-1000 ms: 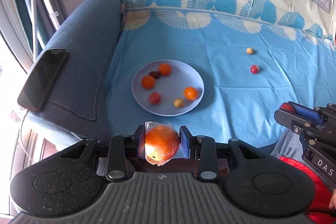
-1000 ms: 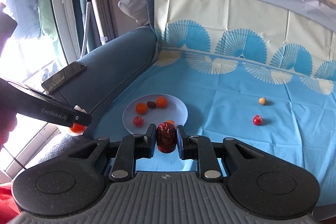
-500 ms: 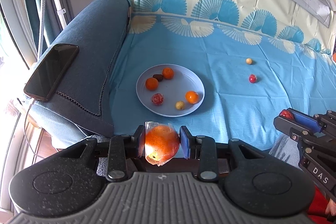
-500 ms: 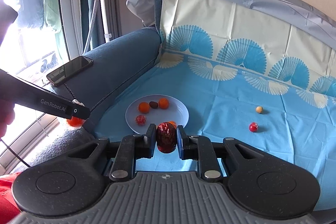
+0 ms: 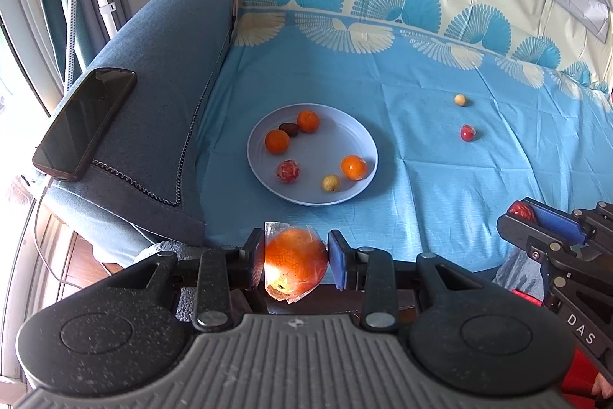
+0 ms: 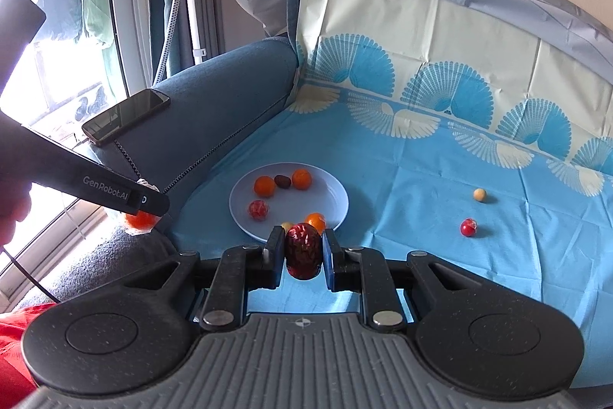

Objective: Organize fruits
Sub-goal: 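Carry the mandarin and jujube over the plate and release both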

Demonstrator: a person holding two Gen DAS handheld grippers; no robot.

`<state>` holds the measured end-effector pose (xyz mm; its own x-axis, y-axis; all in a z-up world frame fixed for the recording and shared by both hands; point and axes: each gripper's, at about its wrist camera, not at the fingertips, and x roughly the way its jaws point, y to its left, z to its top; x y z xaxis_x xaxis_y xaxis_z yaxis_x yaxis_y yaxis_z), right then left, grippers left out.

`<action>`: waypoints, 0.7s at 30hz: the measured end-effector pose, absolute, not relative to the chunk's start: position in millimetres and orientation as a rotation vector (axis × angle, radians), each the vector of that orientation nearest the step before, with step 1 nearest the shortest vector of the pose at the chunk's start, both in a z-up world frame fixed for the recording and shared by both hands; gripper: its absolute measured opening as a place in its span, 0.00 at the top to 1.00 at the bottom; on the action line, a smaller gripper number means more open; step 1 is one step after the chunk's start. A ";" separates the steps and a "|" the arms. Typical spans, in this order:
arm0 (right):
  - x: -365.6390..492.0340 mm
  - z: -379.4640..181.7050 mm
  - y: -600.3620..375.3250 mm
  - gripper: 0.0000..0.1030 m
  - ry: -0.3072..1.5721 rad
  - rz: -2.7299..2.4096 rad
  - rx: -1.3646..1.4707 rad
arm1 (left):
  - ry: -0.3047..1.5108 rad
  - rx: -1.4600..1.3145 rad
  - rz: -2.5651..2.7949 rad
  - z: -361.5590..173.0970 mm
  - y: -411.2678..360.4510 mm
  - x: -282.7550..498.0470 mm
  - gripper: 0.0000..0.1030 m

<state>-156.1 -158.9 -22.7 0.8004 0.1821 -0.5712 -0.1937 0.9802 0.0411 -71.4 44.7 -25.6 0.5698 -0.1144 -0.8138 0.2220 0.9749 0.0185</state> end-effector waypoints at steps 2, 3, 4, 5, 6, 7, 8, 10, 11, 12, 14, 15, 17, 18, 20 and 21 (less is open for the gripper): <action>-152.7 -24.4 -160.2 0.79 0.617 0.201 -0.017 | 0.950 0.123 -0.197 -27.2 44.8 -68.2 0.62; -151.9 -25.5 -160.2 0.79 0.619 0.201 -0.016 | 0.952 0.121 -0.195 -27.8 45.1 -66.2 0.62; -149.7 -26.1 -160.5 0.79 0.621 0.201 -0.015 | 0.955 0.119 -0.193 -28.3 45.2 -64.7 0.62; -147.4 -26.6 -160.6 0.79 0.623 0.201 -0.013 | 0.958 0.116 -0.193 -28.8 45.5 -62.5 0.62; -144.9 -26.9 -160.9 0.79 0.624 0.201 -0.011 | 0.960 0.114 -0.192 -29.0 45.8 -59.8 0.62; -142.3 -27.3 -161.5 0.79 0.625 0.201 -0.007 | 0.963 0.112 -0.190 -28.9 45.9 -56.7 0.62; -140.2 -28.2 -162.9 0.79 0.625 0.202 -0.002 | 0.965 0.109 -0.188 -28.9 46.2 -53.5 0.62; -132.9 -29.1 -163.0 0.79 0.627 0.202 0.008 | 0.970 0.101 -0.187 -28.9 47.7 -46.4 0.62; -128.8 -29.7 -163.4 0.79 0.628 0.201 0.013 | 0.971 0.096 -0.184 -28.6 47.9 -42.9 0.62; -124.8 -30.6 -163.4 0.79 0.629 0.202 0.019 | 0.971 0.094 -0.183 -28.6 48.3 -38.8 0.62; -115.5 -31.9 -163.2 0.79 0.630 0.205 0.028 | 0.973 0.091 -0.180 -29.2 48.1 -29.3 0.62; -110.8 -32.7 -162.9 0.79 0.631 0.207 0.030 | 0.974 0.088 -0.180 -29.6 47.8 -24.0 0.62; -99.0 -35.0 -162.8 0.79 0.637 0.213 0.031 | 0.979 0.083 -0.178 -31.6 46.6 -12.6 0.62; -93.2 -36.4 -162.5 0.79 0.640 0.216 0.032 | 0.983 0.080 -0.177 -32.9 46.0 -6.4 0.62; -78.9 -39.6 -161.7 0.79 0.647 0.220 0.033 | 0.988 0.080 -0.175 -36.5 44.3 6.0 0.62; -71.8 -41.4 -161.5 0.79 0.650 0.223 0.034 | 0.992 0.081 -0.175 -38.3 43.1 13.2 0.62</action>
